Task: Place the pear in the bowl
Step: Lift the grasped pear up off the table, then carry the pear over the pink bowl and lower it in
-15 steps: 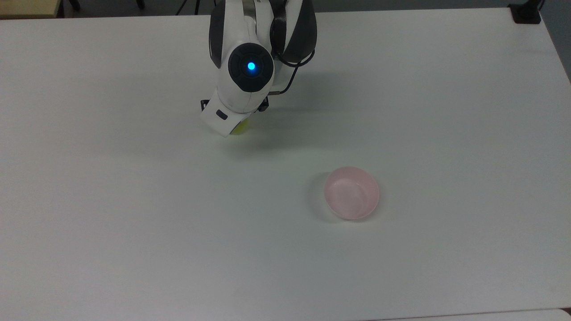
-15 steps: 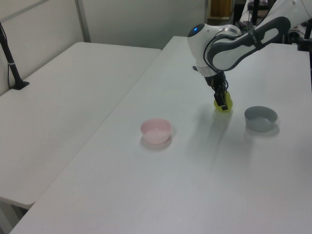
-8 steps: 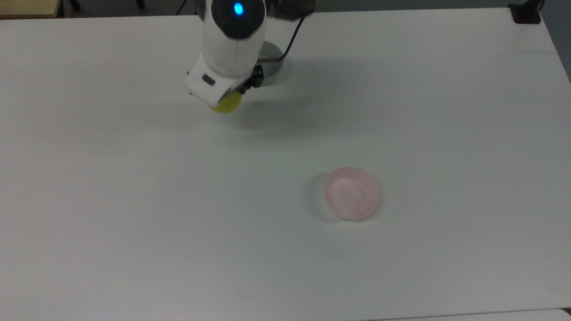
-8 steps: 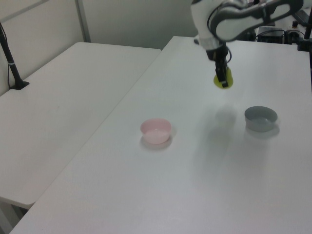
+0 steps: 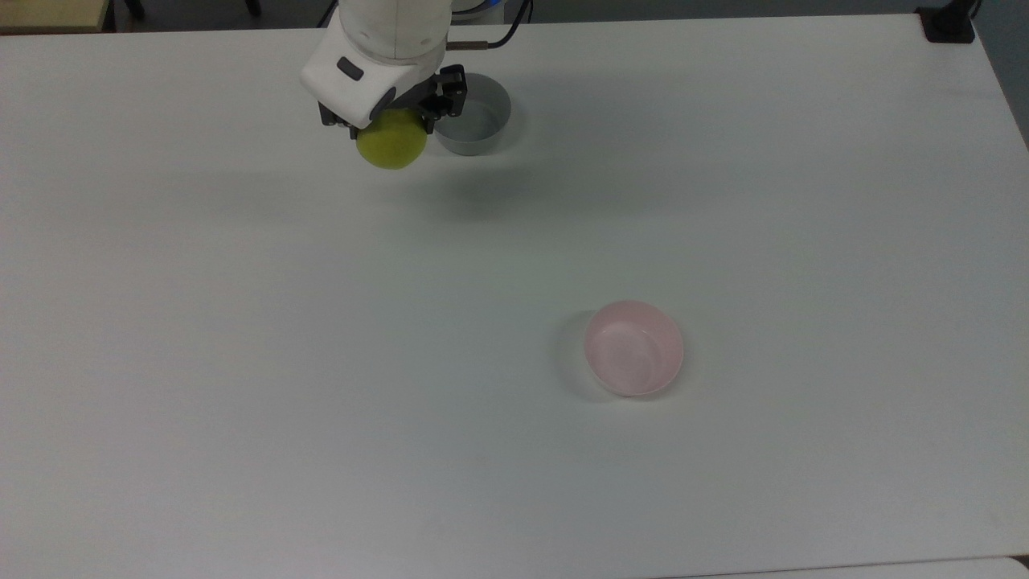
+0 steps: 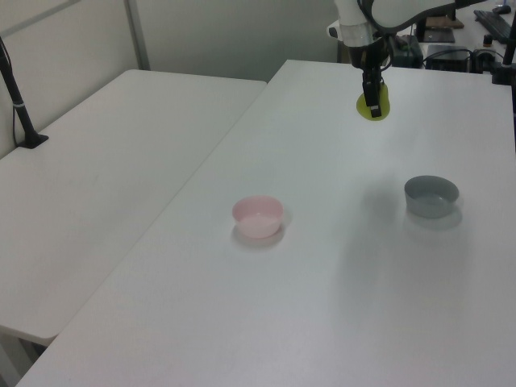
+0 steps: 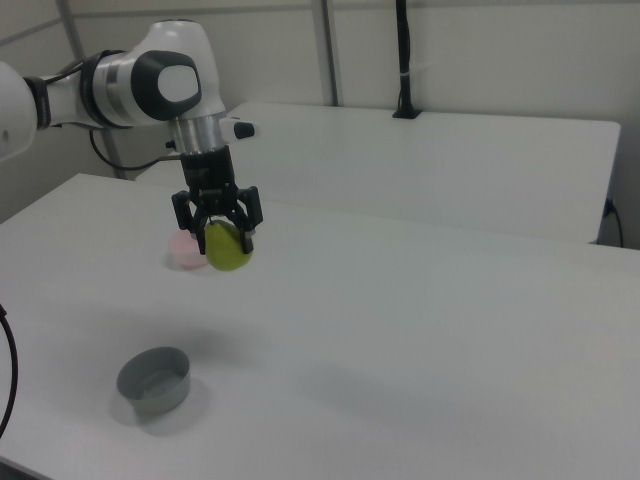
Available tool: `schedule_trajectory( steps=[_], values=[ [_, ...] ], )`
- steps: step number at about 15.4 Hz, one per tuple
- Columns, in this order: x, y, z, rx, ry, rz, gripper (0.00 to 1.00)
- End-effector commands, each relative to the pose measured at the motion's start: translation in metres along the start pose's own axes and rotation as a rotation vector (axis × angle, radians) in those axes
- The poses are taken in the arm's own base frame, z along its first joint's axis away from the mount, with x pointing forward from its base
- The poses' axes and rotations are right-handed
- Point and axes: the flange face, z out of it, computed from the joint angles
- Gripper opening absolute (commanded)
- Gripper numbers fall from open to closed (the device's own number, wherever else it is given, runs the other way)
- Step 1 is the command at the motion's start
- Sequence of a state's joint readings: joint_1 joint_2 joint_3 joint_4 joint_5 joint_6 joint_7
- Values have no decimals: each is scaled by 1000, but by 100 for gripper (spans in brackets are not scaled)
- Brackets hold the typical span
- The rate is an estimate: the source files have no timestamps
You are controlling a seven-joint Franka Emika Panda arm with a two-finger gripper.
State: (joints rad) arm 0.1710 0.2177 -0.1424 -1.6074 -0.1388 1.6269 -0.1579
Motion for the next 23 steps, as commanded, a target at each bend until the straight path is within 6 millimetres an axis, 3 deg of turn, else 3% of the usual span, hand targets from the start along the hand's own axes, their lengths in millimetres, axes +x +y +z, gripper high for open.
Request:
schedule_trajectory(
  steps=[1, 5, 8, 12, 18, 23],
  values=[
    [25, -9, -6, 88, 112, 21, 31],
    [71, -30, 3, 113, 244, 147, 31],
    [105, -71, 12, 124, 318, 208, 31],
    [133, -121, 16, 147, 404, 286, 31],
    [153, -182, 22, 180, 492, 319, 36],
    [161, -204, 36, 190, 507, 326, 41]
  ],
)
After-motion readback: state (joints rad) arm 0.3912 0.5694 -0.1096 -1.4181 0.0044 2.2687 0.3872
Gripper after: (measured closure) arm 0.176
